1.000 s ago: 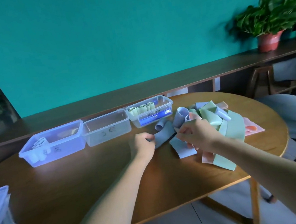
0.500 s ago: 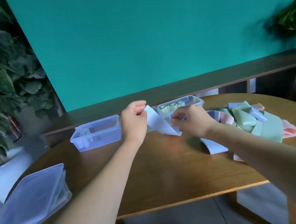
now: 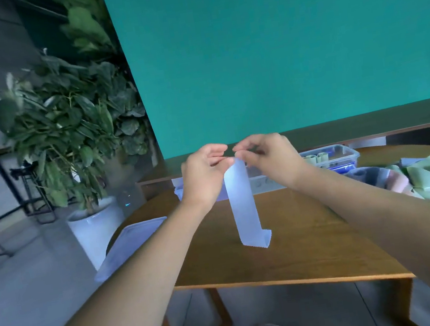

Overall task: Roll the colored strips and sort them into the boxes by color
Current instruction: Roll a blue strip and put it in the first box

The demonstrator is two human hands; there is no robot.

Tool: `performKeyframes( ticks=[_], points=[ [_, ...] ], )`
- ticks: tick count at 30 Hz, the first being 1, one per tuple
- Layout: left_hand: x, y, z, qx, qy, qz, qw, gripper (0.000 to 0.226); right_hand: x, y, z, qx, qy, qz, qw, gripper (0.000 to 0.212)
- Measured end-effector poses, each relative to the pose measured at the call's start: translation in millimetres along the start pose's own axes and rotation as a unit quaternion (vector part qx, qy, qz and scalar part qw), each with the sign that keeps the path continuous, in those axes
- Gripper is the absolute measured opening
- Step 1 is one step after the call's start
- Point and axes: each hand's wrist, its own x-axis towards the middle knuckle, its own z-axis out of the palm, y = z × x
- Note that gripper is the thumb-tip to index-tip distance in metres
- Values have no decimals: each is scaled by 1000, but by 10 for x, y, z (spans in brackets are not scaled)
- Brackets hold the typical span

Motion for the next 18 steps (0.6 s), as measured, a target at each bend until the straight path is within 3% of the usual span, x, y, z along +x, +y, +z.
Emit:
performKeyframes(
  ticks=[6,18],
  points=[
    [-62,188,-415,8,29,-9,999,15,12,-371,59,77,-27,-4,997,9],
    [-146,563,-994,14,-23,-10,1000,10,71,-885,-18,156,-98,14,983,8]
  ],
)
